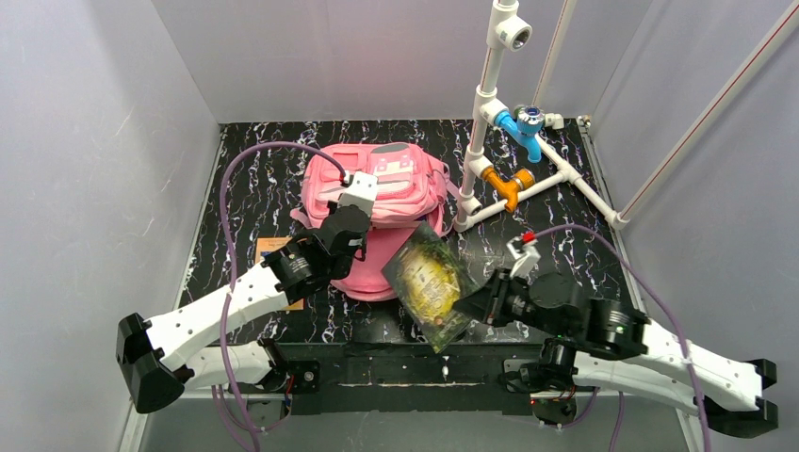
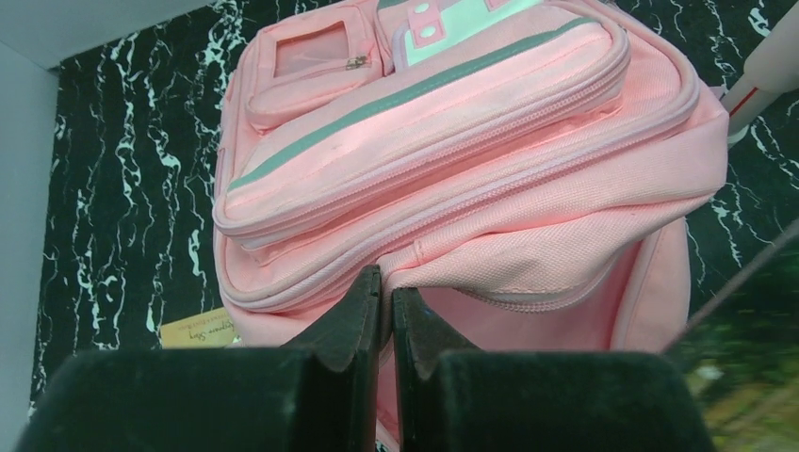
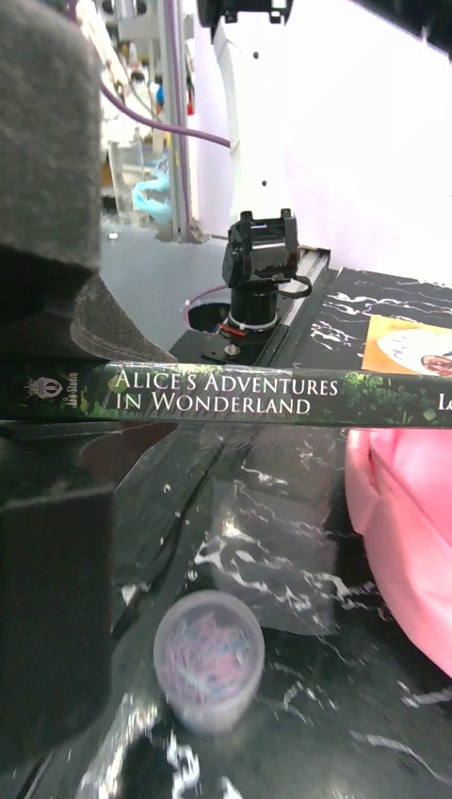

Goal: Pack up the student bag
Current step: Place the book in the student bag.

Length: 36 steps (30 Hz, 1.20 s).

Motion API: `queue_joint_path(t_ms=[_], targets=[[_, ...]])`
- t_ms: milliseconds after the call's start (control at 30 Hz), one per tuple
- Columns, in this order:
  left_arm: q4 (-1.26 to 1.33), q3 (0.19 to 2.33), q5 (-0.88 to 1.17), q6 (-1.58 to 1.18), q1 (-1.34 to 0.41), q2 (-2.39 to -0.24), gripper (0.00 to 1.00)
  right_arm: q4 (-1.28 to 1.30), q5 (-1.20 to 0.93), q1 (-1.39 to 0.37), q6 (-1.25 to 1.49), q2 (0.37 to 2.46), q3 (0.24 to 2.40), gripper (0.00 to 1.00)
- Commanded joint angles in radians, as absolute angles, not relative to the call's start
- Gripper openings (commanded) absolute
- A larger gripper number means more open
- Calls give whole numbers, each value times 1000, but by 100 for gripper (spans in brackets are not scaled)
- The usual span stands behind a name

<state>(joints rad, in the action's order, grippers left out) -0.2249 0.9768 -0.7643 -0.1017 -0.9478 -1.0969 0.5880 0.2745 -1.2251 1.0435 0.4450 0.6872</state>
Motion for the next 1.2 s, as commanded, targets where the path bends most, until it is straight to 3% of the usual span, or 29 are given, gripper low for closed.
queue_joint_path(t_ms=[0,200,367,567,700,1167], targets=[[-259,1050,-762,-206,-951,-1050,0,142,214,-1229,1221,477,594,1],[-328,1096,-645,-250,-951,-1046,0,-265,267,-1229,1450,595,409,1],[-374,1114,-541,-290,-952,-1015,0,-463,390,-1225,1496,741,413,1],[-452,1131,-440,-361,-952,-982,0,-719,336,-1179,1532,980,468,1],[-472,1123,-373,-405,-951,-970,0,-807,393,-1137,1523,1091,486,1],[-459,1180,-152,-416,-951,-972,0,-1063,169,-1055,1514,1514,655,1]])
